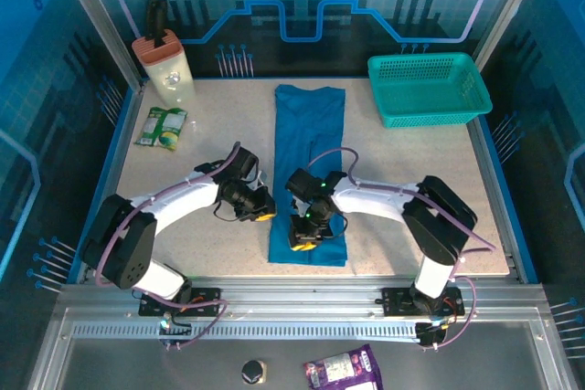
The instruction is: Fold the inside-out t-shirt
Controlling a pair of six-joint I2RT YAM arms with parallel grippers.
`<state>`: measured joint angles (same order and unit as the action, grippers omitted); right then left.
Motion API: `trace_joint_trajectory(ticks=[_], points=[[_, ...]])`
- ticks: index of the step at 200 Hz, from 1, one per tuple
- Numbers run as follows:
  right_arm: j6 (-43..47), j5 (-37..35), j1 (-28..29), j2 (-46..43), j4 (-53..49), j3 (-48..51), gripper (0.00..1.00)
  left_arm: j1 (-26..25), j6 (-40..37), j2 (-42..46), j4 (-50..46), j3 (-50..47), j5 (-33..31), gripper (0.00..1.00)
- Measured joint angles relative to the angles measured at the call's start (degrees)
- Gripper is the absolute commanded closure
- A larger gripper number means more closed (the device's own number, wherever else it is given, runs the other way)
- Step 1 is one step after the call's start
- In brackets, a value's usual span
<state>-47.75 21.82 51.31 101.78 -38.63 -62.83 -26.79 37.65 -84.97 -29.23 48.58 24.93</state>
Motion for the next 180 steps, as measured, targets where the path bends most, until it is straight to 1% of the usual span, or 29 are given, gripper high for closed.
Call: trace_joint_trajectory(ticks=[25, 55, 71, 102, 123, 149, 180], points=[[0.2, 0.3, -0.4, 3.6, 1.1, 1.8, 0.8, 0.0, 0.4, 1.5, 0.0, -1.6, 0.0, 0.84], [0.5, -0.6, -0.7, 2.1, 1.1, 1.8, 0.77, 0.0, 0.6, 2.3, -0.3, -2.8, 0.0, 0.84], [0.4, -1.5, -1.1, -0.3, 0.8, 1.8, 0.76, -0.1, 1.0, 2.8, -0.2, -3.4, 0.1, 0.84], [0.2, -3.0, -2.6, -7.8, -0.1, 3.4, 0.76, -0.7, 1.3, 2.9, -0.2, -3.4, 0.5, 0.84], [-0.2, -3.6, -2.9, -10.0, -1.0, 5.8, 0.74, -1.3, 1.4, 2.9, 0.0, -3.8, 0.8, 0.84], [-0.4, -3.5, -2.3, -8.5, -2.1, 7.2, 0.73, -1.8, 1.4, 2.3, 0.1, -4.2, 1.1, 0.84], [-0.4, -5.3, 0.3, -3.4, -4.0, 5.2, 0.74, -1.9, 1.4, 1.9, 0.1, -4.2, 1.4, 0.84]])
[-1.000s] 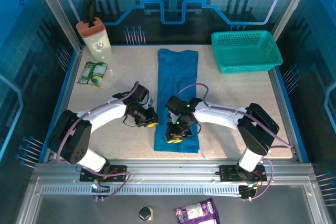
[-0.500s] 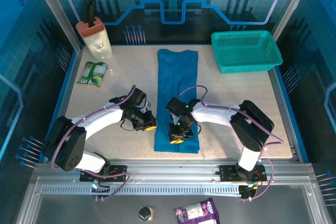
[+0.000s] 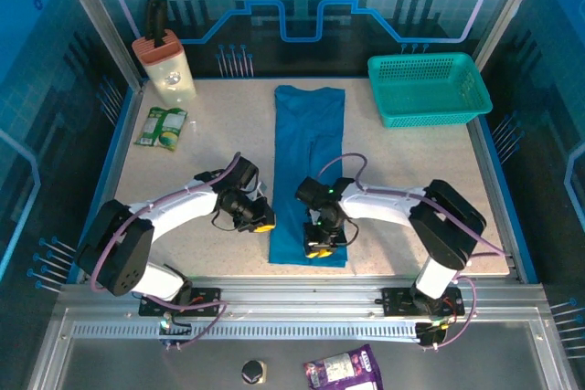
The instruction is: Fold the inside-out t-shirt
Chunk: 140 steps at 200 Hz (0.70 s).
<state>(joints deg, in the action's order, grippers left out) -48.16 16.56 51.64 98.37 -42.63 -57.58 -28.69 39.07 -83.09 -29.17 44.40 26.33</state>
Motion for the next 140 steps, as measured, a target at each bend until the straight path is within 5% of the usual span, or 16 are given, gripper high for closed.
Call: trace_joint_trajectory(ticks=[25, 58, 140], points=[[0.0, -0.9, 0.9, 2.3, -0.5, -1.2, 0.79, 0.0, 0.0, 0.0, 0.0, 0.0, 0.1, 0.84], [-0.3, -1.4, 1.0, 3.0, -1.0, -1.9, 1.0, 0.0, 0.0, 0.0, 0.2, -0.1, 0.1, 0.84], [-0.8, 0.5, 1.2, 2.3, 1.7, -2.9, 1.0, 0.0, 0.0, -0.4, 1.0, -0.8, 0.2, 0.84]])
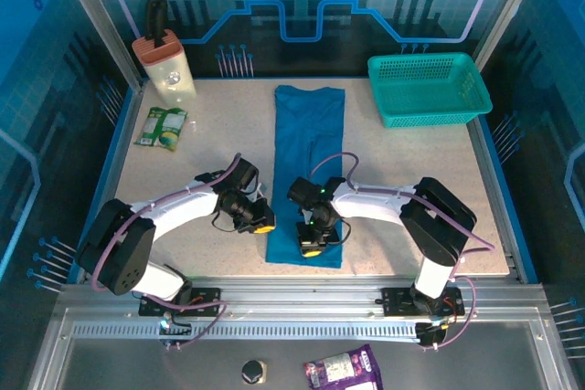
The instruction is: Fold the inside-out t-shirt
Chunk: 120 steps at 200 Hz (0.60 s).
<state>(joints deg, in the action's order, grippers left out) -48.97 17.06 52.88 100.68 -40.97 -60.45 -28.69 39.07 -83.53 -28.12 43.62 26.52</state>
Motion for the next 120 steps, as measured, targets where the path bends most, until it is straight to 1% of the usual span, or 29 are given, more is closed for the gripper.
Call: trace_joint_trajectory(ticks=[9, 39, 53, 66, 94, 120], points=[[-0.1, 0.3, 0.0, 0.4, 0.7, 0.0, 1.0, 0.0, 0.0, 0.0, 0.0, 0.0, 0.0, 0.84], [-0.1, 1.9, 0.0, 1.5, 3.1, 0.9, 0.87, -0.1, 0.0, 0.0, 0.2, -0.6, 0.2, 0.84], [-0.2, 2.5, 0.0, 1.4, 3.9, 1.3, 0.79, -0.2, 0.0, 0.0, 0.1, -0.7, 0.2, 0.84], [-0.3, 3.0, -0.1, 0.9, 5.0, 2.0, 0.74, -0.2, 0.0, 0.0, 0.2, -0.7, 0.2, 0.83], [-1.4, 4.0, -0.9, -4.7, 6.8, 4.5, 0.67, -0.3, 0.0, 0.0, 0.2, -0.7, 0.3, 0.81], [-1.8, 3.4, -2.5, -11.0, 6.5, 5.9, 0.64, -0.4, 0.0, 0.0, 0.0, -0.8, 0.3, 0.81]])
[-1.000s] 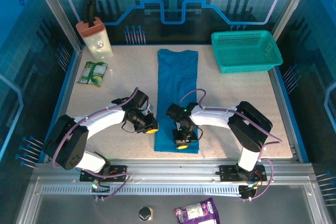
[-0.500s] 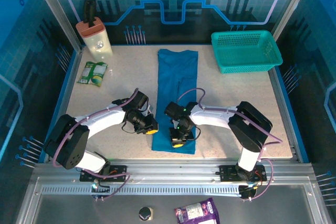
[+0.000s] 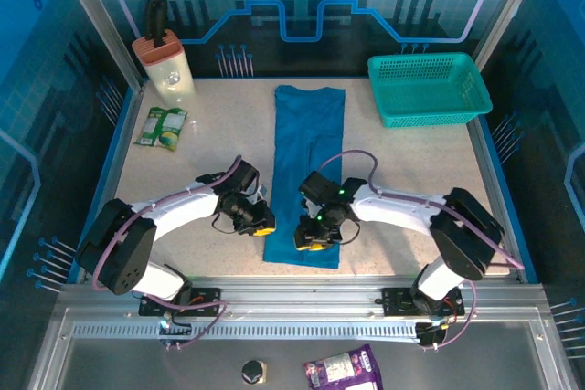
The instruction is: Fold the inside-out t-shirt
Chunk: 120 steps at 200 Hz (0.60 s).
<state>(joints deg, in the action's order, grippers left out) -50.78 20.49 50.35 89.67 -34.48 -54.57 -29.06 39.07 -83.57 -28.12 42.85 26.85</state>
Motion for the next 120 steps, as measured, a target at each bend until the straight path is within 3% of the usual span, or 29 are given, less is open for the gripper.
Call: trace_joint_trajectory(ticks=[61, 120], points=[[-0.8, -5.0, -4.1, -4.9, -5.8, 10.4, 0.57, 0.0, 0.0, 0.0, -0.2, -1.0, 0.0, 0.81], [-1.6, -4.3, -5.1, -5.5, -4.3, 14.4, 0.58, 0.0, 0.0, 0.0, -0.2, -1.0, 0.0, 0.81]])
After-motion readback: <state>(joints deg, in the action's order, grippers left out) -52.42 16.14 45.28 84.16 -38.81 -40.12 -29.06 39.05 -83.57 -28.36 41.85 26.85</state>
